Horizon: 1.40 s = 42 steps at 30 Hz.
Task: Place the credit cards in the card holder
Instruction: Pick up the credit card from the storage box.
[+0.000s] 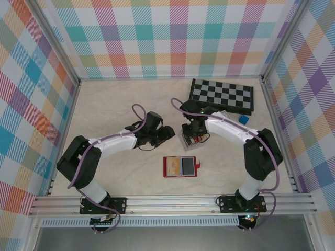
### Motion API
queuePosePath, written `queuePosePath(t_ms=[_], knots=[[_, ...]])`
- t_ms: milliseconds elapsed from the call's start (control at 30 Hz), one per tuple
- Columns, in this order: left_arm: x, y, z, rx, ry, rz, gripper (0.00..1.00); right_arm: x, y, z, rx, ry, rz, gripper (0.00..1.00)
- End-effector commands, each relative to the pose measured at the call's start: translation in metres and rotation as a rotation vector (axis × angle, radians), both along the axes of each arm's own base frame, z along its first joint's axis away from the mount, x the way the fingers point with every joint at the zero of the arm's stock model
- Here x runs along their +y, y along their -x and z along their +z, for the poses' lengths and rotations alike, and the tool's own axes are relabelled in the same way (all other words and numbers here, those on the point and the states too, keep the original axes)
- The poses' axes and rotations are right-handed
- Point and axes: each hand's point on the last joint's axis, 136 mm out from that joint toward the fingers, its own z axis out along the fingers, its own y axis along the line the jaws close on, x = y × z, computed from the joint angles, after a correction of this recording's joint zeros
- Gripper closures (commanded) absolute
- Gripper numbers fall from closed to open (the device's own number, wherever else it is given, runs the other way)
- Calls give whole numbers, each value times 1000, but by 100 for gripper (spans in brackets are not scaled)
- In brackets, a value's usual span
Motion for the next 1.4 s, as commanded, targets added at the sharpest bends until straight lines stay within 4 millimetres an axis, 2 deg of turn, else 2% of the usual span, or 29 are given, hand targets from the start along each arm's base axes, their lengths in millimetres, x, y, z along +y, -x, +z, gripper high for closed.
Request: queuePosePath(t_ms=[0,267,700,1133,1233,1367], knots=[[14,2,-1,9,-7,62,38,-5,-7,-1,-37,140,48,64],[25,3,-1,5,-15,92,38,-5,-15,-18,-77,289,80,62],[22,3,-1,9,-3,85,38,-16,-18,-3,-141,350,63,67],[18,4,-4,20,6,73,38,-17,-16,4,-149,340,61,82],[19,4,-5,22,3,74,38,-17,-15,5,-149,335,61,90],[19,5,-6,24,3,73,38,-16,-14,11,-152,315,52,92]])
